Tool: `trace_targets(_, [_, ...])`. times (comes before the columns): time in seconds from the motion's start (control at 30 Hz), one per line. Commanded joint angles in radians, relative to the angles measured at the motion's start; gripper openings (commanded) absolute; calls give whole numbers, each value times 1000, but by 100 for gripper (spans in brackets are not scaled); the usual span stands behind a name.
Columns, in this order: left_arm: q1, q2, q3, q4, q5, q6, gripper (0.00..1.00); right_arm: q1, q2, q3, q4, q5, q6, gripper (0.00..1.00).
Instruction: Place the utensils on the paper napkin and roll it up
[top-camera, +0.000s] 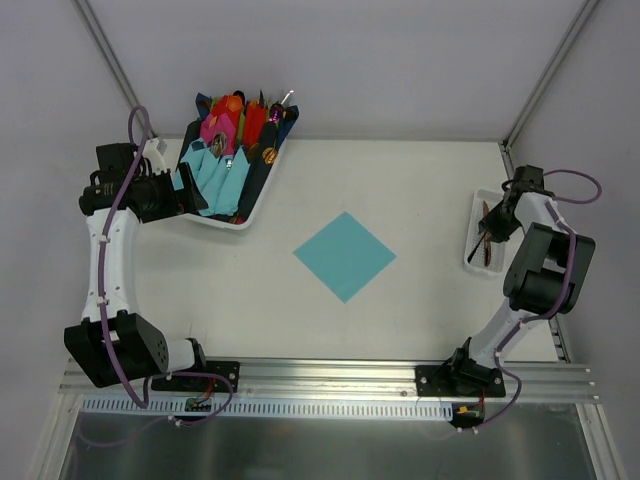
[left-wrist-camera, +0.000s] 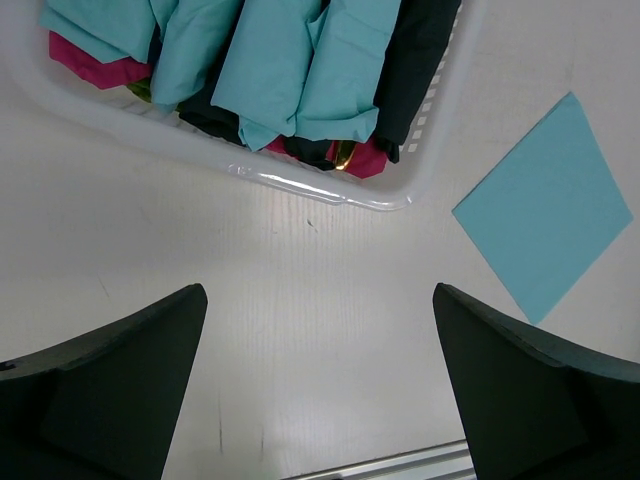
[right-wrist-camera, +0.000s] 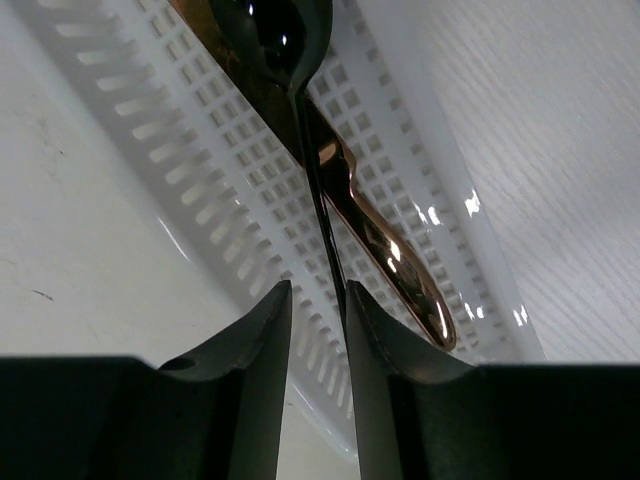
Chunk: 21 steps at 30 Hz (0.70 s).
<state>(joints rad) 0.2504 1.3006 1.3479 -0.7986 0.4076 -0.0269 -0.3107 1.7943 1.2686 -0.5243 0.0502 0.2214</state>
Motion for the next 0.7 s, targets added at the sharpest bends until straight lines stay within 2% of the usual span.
trace_targets(0.0, [6,8,2,-1,-33,-10,99,-10,36,52,21,-29,15,31])
trace_targets(0.53, [6,48,16,-2,-46,1,99,-10,134,84,26,0,7,29])
trace_targets(0.63, [6,48,23,-1,-49,1,99,-10,148,97,23,-4,2,19])
trace_targets(0.67, [6,48,25,-2,-49,1,99,-10,149,100,24,-7,-2,12])
